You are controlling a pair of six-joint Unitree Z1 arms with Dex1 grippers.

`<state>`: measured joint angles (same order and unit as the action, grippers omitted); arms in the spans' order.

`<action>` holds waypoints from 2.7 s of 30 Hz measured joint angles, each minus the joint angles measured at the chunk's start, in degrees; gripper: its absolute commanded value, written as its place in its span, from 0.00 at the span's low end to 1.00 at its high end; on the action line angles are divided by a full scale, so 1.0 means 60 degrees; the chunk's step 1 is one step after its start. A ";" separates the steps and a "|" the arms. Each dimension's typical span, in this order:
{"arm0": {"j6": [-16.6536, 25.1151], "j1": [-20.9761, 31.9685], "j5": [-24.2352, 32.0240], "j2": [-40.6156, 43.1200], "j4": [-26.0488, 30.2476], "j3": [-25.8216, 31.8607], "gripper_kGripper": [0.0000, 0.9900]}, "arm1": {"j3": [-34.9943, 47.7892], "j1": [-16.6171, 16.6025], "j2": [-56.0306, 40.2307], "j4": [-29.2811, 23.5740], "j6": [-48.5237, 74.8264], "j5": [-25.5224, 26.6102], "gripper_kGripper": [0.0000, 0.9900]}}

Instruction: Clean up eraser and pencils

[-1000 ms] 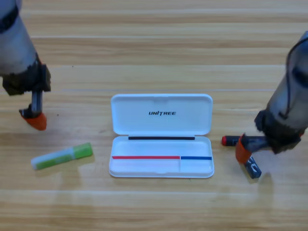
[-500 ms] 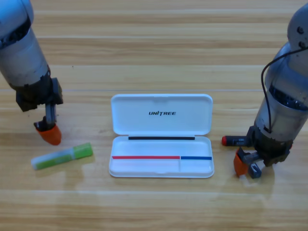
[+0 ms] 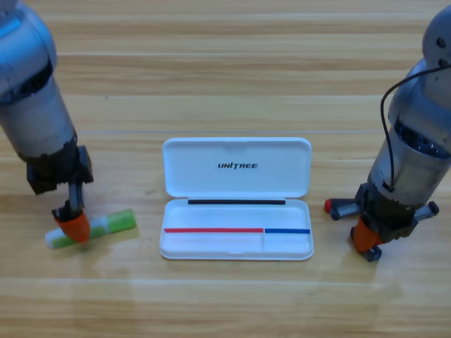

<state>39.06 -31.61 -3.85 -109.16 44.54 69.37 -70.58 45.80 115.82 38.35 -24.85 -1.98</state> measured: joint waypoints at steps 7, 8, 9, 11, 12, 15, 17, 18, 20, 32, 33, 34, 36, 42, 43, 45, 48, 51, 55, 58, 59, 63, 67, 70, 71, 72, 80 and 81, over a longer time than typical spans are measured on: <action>-0.0026 0.0015 0.0001 -0.0146 -0.0553 -0.0421 0.99 | -0.0164 -0.0217 -0.0001 0.0287 0.0963 0.0289 0.00; -0.0029 0.0015 0.0002 -0.0176 -0.0623 -0.0443 0.99 | -0.0238 -0.0225 0.0000 0.0488 0.1644 0.0289 0.00; -0.0031 0.0015 0.0007 -0.0210 -0.0681 -0.0454 0.99 | -0.0314 -0.0230 -0.0001 0.0688 0.2418 0.0288 0.00; -0.0038 0.0018 0.0013 -0.0293 -0.0730 -0.0464 0.99 | -0.0859 -0.0229 -0.0002 0.1190 0.5006 0.0265 0.00; -0.0043 0.0018 0.0016 -0.0318 -0.0773 -0.0486 0.99 | -0.1214 -0.0229 -0.0004 0.1462 0.5975 0.0266 0.00; -0.0089 0.0029 0.0017 -0.0404 -0.0938 -0.0649 0.99 | -0.2363 -0.0224 -0.0019 0.2232 0.7395 0.0410 0.00; -0.0119 0.0036 0.0017 -0.0456 -0.1117 -0.0751 0.98 | -0.2801 -0.0206 -0.0021 0.2565 0.8725 0.0893 0.00; -0.0130 0.0038 0.0017 -0.0469 -0.1177 -0.0781 0.98 | -0.2956 -0.0161 -0.0021 0.2619 0.9166 0.1005 0.00; -0.0160 0.0043 0.0018 -0.0492 -0.1205 -0.0821 0.96 | -0.3327 -0.0063 -0.0001 0.2843 0.9666 0.1191 0.00; -0.0181 0.0058 0.0335 -0.0576 -0.1295 -0.0841 0.27 | -0.5110 0.0272 0.1676 0.3538 1.0047 0.1264 0.00; -0.0157 0.0058 0.0358 -0.0582 -0.1295 -0.0841 0.15 | -0.5110 0.0282 0.1726 0.3538 1.0047 0.1304 0.00; -0.0134 0.0058 0.0387 -0.0587 -0.1295 -0.0840 0.00 | -0.5110 0.0293 0.1744 0.3539 1.0047 0.1351 0.00; -0.0094 0.0058 0.0445 -0.0593 -0.1295 -0.0839 0.00 | -0.5109 0.0311 0.1751 0.3539 1.0047 0.1472 0.00; -0.0068 0.0058 0.0365 -0.0597 -0.1288 -0.0763 0.00 | -0.5109 0.0430 0.1754 0.3539 1.0047 0.1743 0.00; -0.0001 0.0071 0.0336 -0.0604 -0.1223 -0.0677 0.00 | -0.5109 0.0451 0.1757 0.3540 1.0047 0.1743 0.00; 0.0214 0.0111 0.0314 -0.0620 -0.0803 -0.0372 0.00 | -0.5110 0.0476 0.1782 0.3540 1.0047 0.1743 0.00; 0.0471 0.0203 0.0315 -0.0611 -0.0114 0.0249 0.00 | -0.5110 0.0497 0.1908 0.3540 1.0047 0.1743 0.43; 0.0524 0.0266 0.0315 -0.0502 0.0344 0.0662 0.00 | -0.5110 0.0501 0.2108 0.3540 1.0047 0.1742 0.87; 0.0588 0.0287 0.0315 -0.0264 0.0636 0.0938 0.00 | -0.5110 0.0625 0.2120 0.3656 1.0047 0.1741 0.95; 0.0606 0.0291 0.0315 -0.0165 0.0649 0.0964 0.00 | -0.5094 0.0740 0.2050 0.3751 1.0047 0.1731 1.00; 0.0607 0.0293 0.0315 -0.0156 0.0649 0.0964 0.00 | -0.5046 0.0774 0.1990 0.3769 1.0047 0.1730 1.00; 0.0618 0.0296 0.0314 -0.0155 0.0650 0.0962 0.00 | -0.4421 0.0770 0.1240 0.3825 1.0047 0.1699 1.00; 0.0700 0.0300 0.0314 -0.0065 0.0735 0.0968 0.00 | -0.3615 0.0637 -0.0176 0.3851 1.0131 0.1648 1.00; 0.0853 0.0307 0.0314 0.0247 0.0940 0.1060 0.00 | -0.3207 0.0286 -0.1043 0.3860 1.0739 0.1434 1.00; 0.0926 0.0307 0.0319 0.0382 0.1049 0.1197 0.00 | -0.3113 0.0116 -0.1223 0.3860 1.1043 0.1236 0.99; 0.1016 0.0306 0.0340 0.0515 0.1131 0.1353 0.00 | -0.3054 -0.0073 -0.1295 0.3861 1.1329 0.1113 0.99; 0.1201 -0.0230 0.0679 0.0965 0.1587 0.2555 0.00 | -0.2998 -0.1463 -0.0204 0.3641 1.2749 0.0785 0.96; 0.1201 -0.0359 0.0747 0.0964 0.1591 0.2621 0.00 | -0.3072 -0.1529 -0.0010 0.3637 1.2796 0.0785 0.96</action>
<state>46.27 -33.76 0.63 -103.38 54.09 85.10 -89.01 36.63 115.76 60.17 51.93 2.73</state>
